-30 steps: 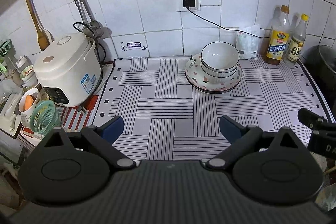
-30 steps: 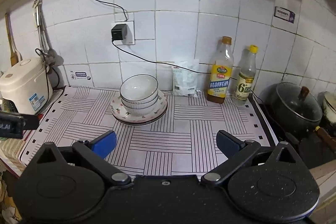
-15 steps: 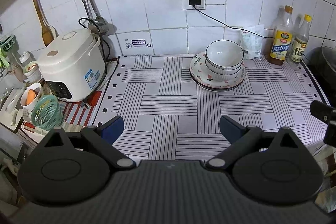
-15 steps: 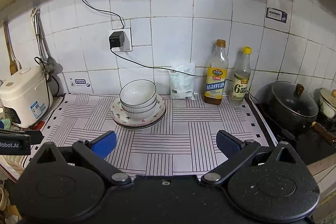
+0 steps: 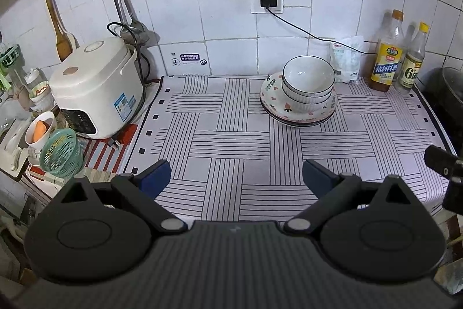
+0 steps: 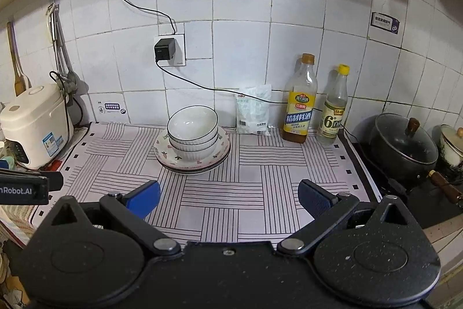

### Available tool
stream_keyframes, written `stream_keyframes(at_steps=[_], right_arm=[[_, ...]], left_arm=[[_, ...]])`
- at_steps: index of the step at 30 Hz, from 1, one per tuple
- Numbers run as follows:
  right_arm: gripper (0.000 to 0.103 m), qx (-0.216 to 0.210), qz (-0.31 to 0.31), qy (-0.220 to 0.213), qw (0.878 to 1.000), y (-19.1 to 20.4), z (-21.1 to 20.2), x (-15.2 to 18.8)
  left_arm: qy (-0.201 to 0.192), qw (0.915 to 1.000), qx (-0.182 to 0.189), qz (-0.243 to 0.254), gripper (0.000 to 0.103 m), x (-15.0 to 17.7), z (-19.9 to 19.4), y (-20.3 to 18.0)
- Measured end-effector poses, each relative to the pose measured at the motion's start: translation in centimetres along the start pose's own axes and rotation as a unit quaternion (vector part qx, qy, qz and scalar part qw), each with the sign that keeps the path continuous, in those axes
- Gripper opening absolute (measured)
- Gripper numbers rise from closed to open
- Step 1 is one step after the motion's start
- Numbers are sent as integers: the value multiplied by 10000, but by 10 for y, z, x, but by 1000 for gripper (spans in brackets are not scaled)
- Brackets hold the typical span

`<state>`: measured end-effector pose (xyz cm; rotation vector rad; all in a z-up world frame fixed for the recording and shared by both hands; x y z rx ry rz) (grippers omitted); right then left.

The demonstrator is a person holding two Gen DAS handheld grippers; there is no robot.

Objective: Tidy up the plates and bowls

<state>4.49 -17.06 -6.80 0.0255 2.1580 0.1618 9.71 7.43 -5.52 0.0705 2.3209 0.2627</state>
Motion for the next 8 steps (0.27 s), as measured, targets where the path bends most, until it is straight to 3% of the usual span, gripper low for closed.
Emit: stream_keyframes(at_steps=[8], right_arm=[[103,26,63,2,10000,-2,1,2]], left_arm=[[5,10000,37,-12,99,0,0,0]])
Point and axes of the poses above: each gripper's, at about its wrist camera, not at the fingertips, and z roughly the way its jaws point, y to its left, x to its underside, the point moved 8 cm from there along z, roughly the way its jaws point, and after that the axes turned 12 degrees about -x, right-handed, at the moved point
